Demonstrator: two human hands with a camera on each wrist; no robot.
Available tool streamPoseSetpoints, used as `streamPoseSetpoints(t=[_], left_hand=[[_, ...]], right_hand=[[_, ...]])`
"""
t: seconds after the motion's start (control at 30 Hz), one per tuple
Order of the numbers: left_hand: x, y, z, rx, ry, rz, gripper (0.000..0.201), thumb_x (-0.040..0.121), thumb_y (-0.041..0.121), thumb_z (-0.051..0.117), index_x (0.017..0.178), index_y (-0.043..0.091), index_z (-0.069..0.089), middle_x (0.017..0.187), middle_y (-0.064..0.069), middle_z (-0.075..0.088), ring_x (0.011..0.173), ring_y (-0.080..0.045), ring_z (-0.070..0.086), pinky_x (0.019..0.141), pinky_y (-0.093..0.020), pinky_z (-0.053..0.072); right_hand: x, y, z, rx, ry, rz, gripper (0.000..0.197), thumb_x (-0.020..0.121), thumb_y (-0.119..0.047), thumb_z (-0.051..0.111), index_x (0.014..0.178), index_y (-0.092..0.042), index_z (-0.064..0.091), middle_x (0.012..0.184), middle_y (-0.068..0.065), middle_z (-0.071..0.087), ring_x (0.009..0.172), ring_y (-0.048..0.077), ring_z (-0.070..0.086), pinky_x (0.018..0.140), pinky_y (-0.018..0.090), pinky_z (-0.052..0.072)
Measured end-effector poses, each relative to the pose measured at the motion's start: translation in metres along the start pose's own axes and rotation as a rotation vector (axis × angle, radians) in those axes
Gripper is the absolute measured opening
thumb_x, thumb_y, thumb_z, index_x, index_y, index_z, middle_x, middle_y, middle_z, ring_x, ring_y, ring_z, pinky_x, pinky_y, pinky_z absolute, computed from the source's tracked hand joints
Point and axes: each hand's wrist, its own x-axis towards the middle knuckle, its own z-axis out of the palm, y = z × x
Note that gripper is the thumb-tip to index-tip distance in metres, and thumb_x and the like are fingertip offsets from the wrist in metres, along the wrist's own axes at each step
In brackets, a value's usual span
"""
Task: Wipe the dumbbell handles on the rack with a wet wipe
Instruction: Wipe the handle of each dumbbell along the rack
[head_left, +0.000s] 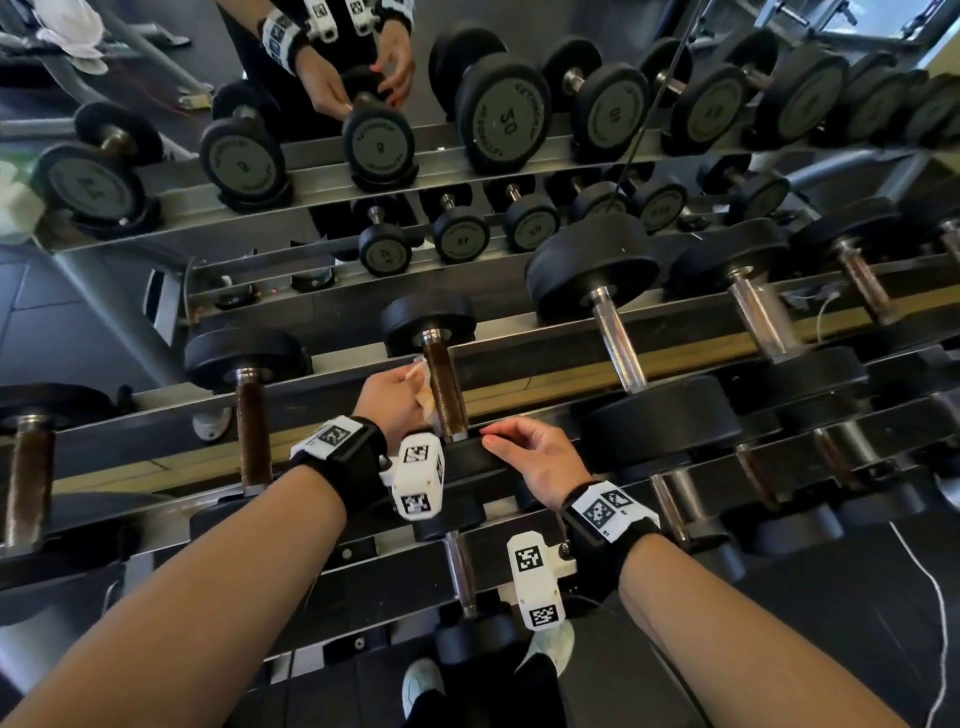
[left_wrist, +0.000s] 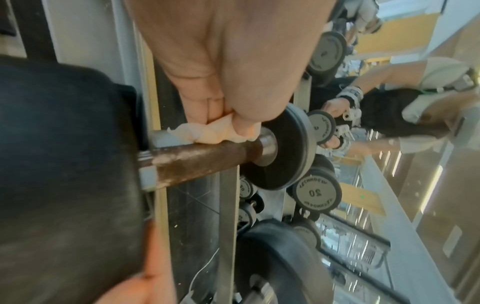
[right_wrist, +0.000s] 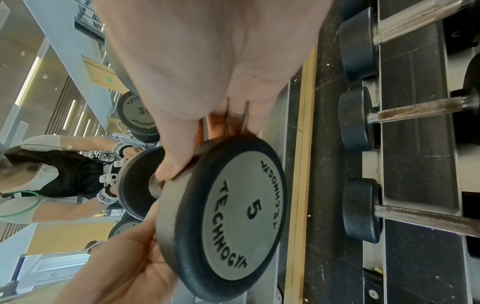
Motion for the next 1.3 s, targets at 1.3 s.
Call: streamPoseSetpoints(t=[1.3], left_hand=[[-0.011,0.006,-0.003,-0.063,-0.142,-0.13,0.026,0.097,-0.007,0.035,0.091,0.002,0.059,0.082,-0.013,0.056,0.075,-0.025,0.056,0.082,-0.036,0.051]], right_hand=[[0.0,0.005,0.0,0.007,-0.012,-0.003,0.014,0.089,-0.027,0.071,0.103,-0.026,0.072,0.106,0.001,0.072,0.106,0.021,0.067,0.098,0.042,0.053]])
